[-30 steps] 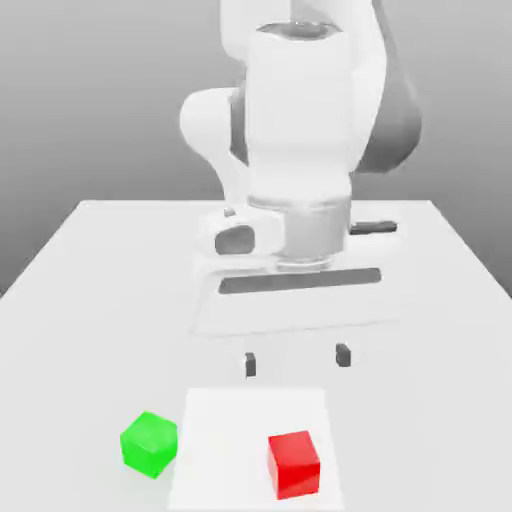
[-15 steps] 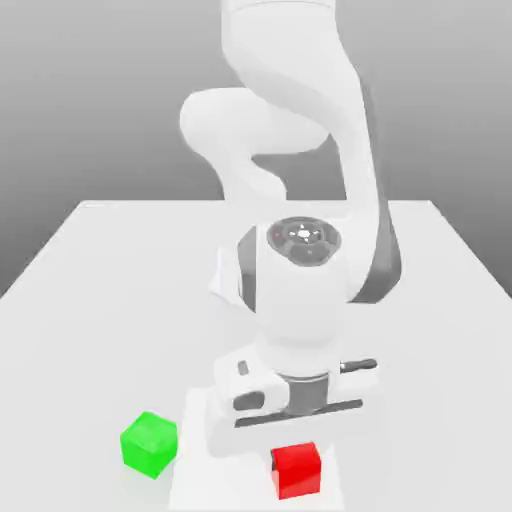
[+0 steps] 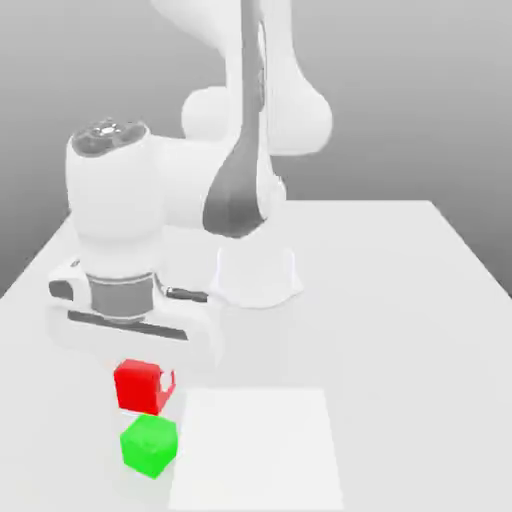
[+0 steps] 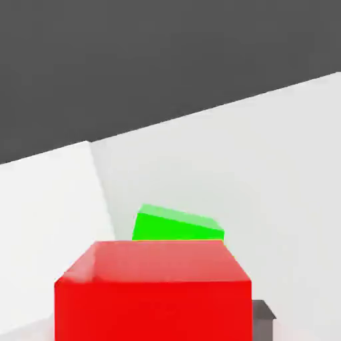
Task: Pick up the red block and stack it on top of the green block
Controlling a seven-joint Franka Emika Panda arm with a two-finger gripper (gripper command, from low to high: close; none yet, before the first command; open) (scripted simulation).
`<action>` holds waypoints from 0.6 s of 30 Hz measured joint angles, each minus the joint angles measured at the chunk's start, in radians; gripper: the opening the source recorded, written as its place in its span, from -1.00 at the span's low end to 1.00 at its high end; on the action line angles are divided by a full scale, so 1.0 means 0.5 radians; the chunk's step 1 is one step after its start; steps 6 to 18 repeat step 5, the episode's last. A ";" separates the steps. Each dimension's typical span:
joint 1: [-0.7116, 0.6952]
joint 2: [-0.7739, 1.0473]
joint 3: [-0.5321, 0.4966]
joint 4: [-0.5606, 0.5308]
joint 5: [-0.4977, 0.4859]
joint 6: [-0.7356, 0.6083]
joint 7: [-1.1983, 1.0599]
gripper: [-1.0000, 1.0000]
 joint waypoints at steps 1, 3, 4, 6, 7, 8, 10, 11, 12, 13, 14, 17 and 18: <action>-0.010 0.069 0.014 0.002 0.025 0.066 -0.017 -1.00; -0.018 0.119 0.026 0.004 0.043 0.113 -0.029 1.00; -0.018 0.119 0.026 0.004 0.043 0.113 -0.029 1.00; -0.018 0.119 0.026 0.004 0.043 0.113 -0.029 1.00; -0.018 0.119 0.026 0.004 0.043 0.113 -0.029 1.00; -0.018 0.119 0.026 0.004 0.043 0.113 -0.029 1.00; -0.018 0.119 0.026 0.004 0.043 0.113 -0.029 1.00; -0.018 0.119 0.026 0.004 0.043 0.113 -0.029 1.00; -0.018 0.119 0.026 0.004 0.043 0.113 -0.029 1.00; -0.018 0.119 0.026 0.004 0.043 0.113 -0.029 1.00; -0.018 0.119 0.026 0.004 0.043 0.113 -0.029 1.00; -0.018 0.119 0.026 0.004 0.043 0.113 -0.029 1.00; -0.018 0.119 0.026 0.004 0.043 0.113 -0.029 1.00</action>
